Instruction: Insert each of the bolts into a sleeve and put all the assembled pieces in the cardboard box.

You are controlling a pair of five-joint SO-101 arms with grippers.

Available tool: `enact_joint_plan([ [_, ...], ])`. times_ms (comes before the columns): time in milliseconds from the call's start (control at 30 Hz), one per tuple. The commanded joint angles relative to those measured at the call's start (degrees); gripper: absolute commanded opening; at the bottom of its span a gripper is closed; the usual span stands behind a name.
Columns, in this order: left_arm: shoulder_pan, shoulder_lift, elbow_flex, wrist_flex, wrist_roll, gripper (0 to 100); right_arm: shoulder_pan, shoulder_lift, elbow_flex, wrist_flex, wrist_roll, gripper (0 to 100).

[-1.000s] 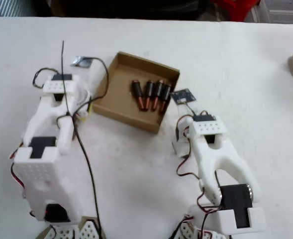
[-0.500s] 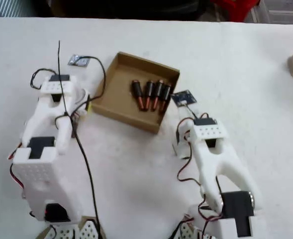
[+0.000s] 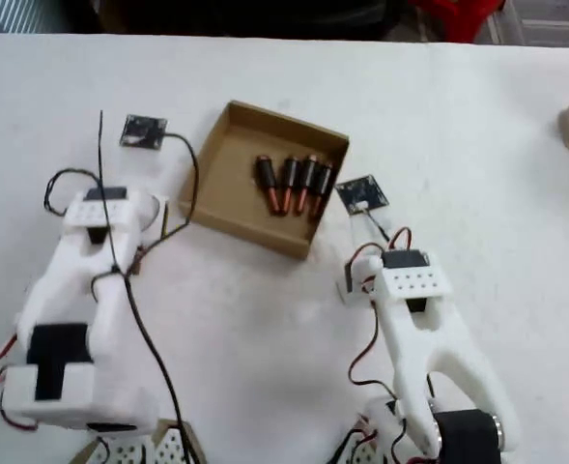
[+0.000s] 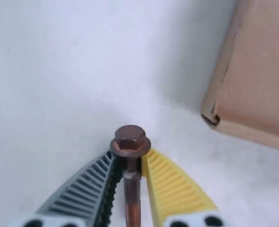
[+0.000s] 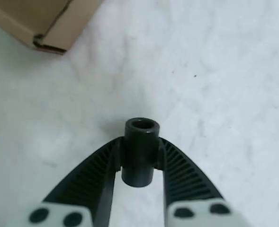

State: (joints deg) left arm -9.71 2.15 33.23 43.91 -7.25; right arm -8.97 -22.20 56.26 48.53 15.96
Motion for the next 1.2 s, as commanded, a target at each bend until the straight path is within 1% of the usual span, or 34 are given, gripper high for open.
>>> enact_joint_plan([
  [0,-0.57,-12.18,8.00,-4.40,-0.88,2,-0.57,-1.98,-0.35,-0.92,0.09,1.7],
  [167,-0.84,-21.67,16.35,-5.01,-1.05,2,-0.57,-2.15,-0.35,-0.92,0.09,1.7],
  [533,-5.32,-41.36,30.24,-5.10,-1.05,2,-0.57,-2.42,-0.18,-1.01,0.09,1.7],
  [833,-5.32,-59.12,40.53,-5.10,-1.05,2,-0.66,-2.51,-0.18,-1.01,-0.09,1.7],
  [900,-5.32,-62.99,42.73,-5.10,-1.05,2,-0.66,-2.51,-0.26,-1.01,-2.29,1.7],
  [1167,-5.32,-77.93,50.46,-5.01,-1.05,2,-1.27,-10.15,3.08,-1.63,-3.52,1.7],
])
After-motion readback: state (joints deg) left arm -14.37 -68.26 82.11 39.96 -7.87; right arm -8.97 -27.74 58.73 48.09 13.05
